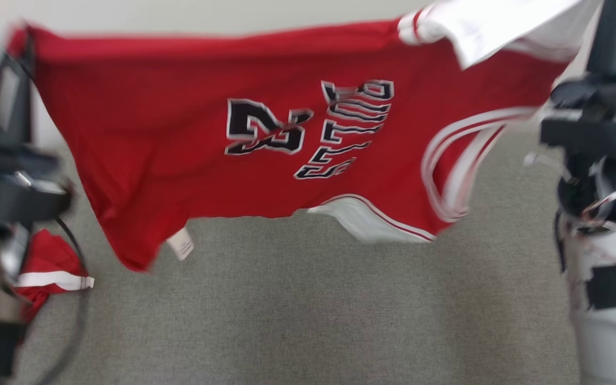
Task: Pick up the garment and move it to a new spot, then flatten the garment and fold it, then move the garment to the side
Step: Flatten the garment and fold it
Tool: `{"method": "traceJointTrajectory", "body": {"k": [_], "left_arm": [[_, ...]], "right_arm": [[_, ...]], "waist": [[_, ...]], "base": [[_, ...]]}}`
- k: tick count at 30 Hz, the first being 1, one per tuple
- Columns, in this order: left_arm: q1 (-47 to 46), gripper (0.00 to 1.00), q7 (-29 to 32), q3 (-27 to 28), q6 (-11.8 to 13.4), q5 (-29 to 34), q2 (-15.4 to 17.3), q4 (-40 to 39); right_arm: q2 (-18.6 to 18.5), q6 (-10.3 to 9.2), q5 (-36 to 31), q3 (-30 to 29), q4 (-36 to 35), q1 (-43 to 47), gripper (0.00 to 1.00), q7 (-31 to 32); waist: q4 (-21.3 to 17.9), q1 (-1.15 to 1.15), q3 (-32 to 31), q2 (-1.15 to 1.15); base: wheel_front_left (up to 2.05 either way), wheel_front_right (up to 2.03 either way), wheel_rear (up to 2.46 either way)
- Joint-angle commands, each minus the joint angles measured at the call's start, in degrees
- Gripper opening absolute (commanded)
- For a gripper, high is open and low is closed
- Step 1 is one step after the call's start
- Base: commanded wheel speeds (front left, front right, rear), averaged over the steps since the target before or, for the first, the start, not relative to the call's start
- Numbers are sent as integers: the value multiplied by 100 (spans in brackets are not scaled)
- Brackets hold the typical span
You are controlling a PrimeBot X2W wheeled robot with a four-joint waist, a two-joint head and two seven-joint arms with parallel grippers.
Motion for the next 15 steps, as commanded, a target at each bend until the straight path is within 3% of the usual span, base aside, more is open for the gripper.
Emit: {"method": "traceJointTrajectory", "body": {"k": [1, 7, 15], "left_arm": [[-307, 0, 44, -25, 18, -134, 233, 23], [-1048, 0, 481, -360, 15, -294, 634, 190], [-1789, 0, 745, -715, 14, -299, 619, 502]], "right_arm": [[-121, -14, 9, 69, -10, -161, 0, 1], [-513, -14, 6, 427, 368, -927, 0, 25], [-807, -14, -173, 860, 1105, -1866, 0, 54]], "waist": [[-56, 1, -117, 1], [-56, 1, 124, 1], [-10, 1, 1318, 1]], "base": [[0, 0, 0], [0, 0, 0], [0, 0, 0]]}}
